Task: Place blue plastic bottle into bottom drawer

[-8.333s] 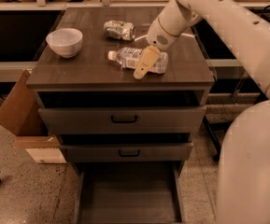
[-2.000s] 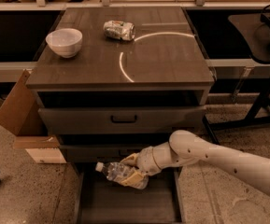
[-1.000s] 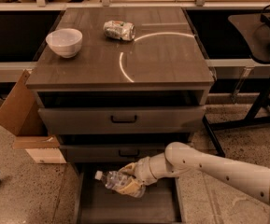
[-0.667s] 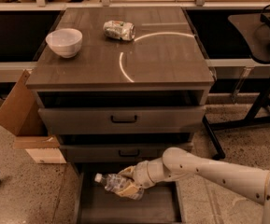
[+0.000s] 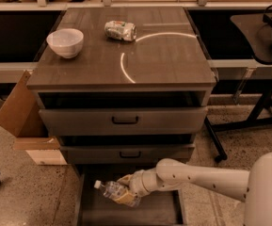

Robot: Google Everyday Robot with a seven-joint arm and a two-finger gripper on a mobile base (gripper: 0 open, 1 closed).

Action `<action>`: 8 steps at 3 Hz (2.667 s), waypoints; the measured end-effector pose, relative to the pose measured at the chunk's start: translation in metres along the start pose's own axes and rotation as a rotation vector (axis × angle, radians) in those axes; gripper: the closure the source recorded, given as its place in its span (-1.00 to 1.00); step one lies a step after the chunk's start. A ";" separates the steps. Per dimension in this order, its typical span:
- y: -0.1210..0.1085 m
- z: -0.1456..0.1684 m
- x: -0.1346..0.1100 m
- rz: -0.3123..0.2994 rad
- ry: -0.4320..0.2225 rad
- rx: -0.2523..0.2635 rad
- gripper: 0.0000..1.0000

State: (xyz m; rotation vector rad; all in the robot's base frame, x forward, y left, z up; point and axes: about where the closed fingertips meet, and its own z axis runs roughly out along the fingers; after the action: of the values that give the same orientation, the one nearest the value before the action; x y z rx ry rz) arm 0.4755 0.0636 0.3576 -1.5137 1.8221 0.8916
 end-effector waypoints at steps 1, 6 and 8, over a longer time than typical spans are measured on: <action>-0.001 0.020 0.016 0.032 0.006 0.012 1.00; -0.011 0.090 0.090 0.221 -0.064 0.040 -0.27; -0.023 0.098 0.101 0.259 -0.163 0.037 -1.00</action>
Offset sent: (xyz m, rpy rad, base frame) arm -0.0035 0.0189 -0.0847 0.0474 0.0782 -0.0987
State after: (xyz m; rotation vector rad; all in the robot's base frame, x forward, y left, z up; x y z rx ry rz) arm 0.4838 0.0812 0.2162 -1.1630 1.9293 1.0633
